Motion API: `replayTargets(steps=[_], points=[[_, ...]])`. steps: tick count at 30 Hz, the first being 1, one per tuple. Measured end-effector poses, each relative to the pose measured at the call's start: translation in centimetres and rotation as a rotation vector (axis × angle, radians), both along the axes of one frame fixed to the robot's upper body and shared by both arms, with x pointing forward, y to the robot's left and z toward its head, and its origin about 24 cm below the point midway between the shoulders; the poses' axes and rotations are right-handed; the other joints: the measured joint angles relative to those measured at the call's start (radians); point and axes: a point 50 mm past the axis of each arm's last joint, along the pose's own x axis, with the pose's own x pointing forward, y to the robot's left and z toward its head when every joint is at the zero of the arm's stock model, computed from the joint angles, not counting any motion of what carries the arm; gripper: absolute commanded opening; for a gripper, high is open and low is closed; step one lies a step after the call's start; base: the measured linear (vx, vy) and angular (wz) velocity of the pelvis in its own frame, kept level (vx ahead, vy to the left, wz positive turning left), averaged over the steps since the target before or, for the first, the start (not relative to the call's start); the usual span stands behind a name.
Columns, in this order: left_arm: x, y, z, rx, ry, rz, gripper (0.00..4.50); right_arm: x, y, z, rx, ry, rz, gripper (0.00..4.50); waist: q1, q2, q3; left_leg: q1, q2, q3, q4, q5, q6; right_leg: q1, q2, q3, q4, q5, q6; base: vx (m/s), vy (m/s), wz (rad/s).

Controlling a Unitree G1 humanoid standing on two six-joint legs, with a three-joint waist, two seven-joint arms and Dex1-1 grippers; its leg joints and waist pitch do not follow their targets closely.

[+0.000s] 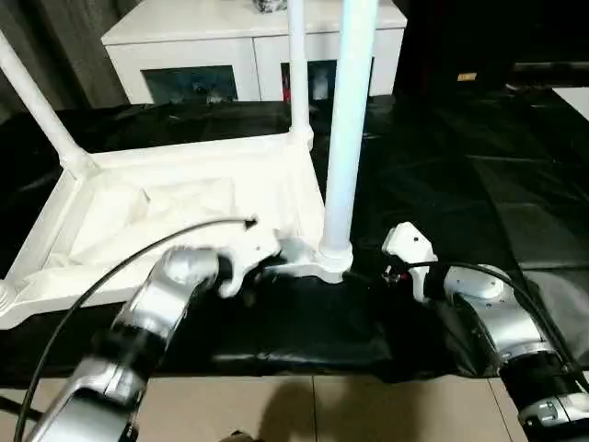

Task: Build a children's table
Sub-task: Rotate leg to tighten

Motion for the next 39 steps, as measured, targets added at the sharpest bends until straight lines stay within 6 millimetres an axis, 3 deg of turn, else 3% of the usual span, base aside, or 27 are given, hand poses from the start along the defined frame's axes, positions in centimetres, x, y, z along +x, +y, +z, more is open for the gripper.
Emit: replayTargets(steps=[10, 27, 36, 39], points=[[0.7, 1.0, -0.2, 0.030, 0.031, -0.050, 1.57, 0.0, 0.0, 0.1, -0.002, -0.001, 0.009, 3.66, 0.002, 0.000, 0.000, 0.000, 0.000, 0.000, 0.001, 0.000, 0.000, 0.000, 0.000, 0.000, 0.001, 0.000, 0.000, 0.000, 0.000, 0.00], [1.0, 2.1, -1.4, 0.103, 0.093, -0.092, 0.10, -0.1, -0.1, 0.2, -0.004, -0.006, 0.015, 3.66, -0.001, 0.000, 0.000, 0.003, 0.000, 0.000, 0.002, -0.002, -0.003, 0.002, 0.000, 0.000, 0.002, 0.001, 0.001, 0.000, 0.000, 0.00], [0.8, 2.3, -1.3, 0.097, 0.117, -0.111, 0.02, -0.1, 0.0, 0.3, 0.009, -0.002, 0.017, 3.66, -0.010, 0.001, -0.001, 0.002, 0.000, 0.000, 0.002, -0.001, 0.000, 0.002, 0.000, 0.001, 0.002, 0.001, 0.001, 0.000, 0.000, 0.00], [0.0, 1.5, -1.5, 0.065, 0.131, -0.118, 0.02, -0.3, 0.0, 0.5, 0.025, -0.002, 0.033, 3.66, -0.008, 0.002, -0.002, 0.001, 0.000, 0.001, 0.002, -0.001, 0.002, 0.002, 0.000, 0.001, 0.000, 0.001, 0.001, 0.000, 0.000, 0.00]])
